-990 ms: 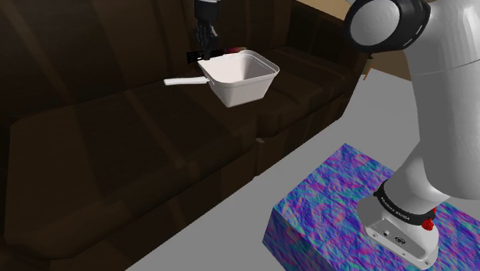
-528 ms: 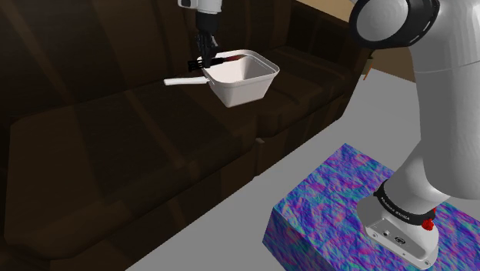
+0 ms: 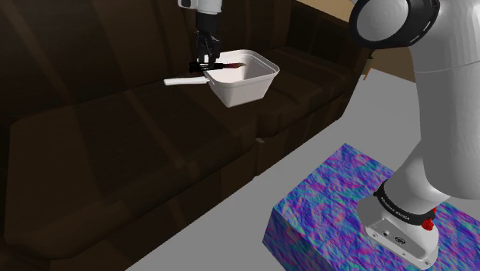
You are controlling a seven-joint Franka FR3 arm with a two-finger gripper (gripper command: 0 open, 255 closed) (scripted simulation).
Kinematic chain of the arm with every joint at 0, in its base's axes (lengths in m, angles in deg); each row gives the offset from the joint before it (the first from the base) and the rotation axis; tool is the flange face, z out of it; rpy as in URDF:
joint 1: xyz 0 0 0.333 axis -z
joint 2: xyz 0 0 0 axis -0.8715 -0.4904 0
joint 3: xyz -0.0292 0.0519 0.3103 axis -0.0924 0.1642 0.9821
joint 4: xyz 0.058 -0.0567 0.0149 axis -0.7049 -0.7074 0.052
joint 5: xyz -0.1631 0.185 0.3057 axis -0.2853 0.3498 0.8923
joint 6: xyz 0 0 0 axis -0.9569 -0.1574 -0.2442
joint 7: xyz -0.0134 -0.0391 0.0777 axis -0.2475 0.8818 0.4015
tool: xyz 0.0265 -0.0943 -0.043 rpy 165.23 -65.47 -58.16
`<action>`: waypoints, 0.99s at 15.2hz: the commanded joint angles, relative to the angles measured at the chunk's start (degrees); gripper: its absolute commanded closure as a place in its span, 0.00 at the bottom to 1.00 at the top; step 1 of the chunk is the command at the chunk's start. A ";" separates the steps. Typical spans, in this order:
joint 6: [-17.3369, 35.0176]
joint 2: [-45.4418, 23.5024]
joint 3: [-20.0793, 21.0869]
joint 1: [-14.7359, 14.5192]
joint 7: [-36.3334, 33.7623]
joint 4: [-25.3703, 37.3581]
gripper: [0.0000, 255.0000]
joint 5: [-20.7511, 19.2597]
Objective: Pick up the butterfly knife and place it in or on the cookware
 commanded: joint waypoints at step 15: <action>-9.51 -3.15 -0.08 -0.17 -0.32 12.66 0.00 -0.29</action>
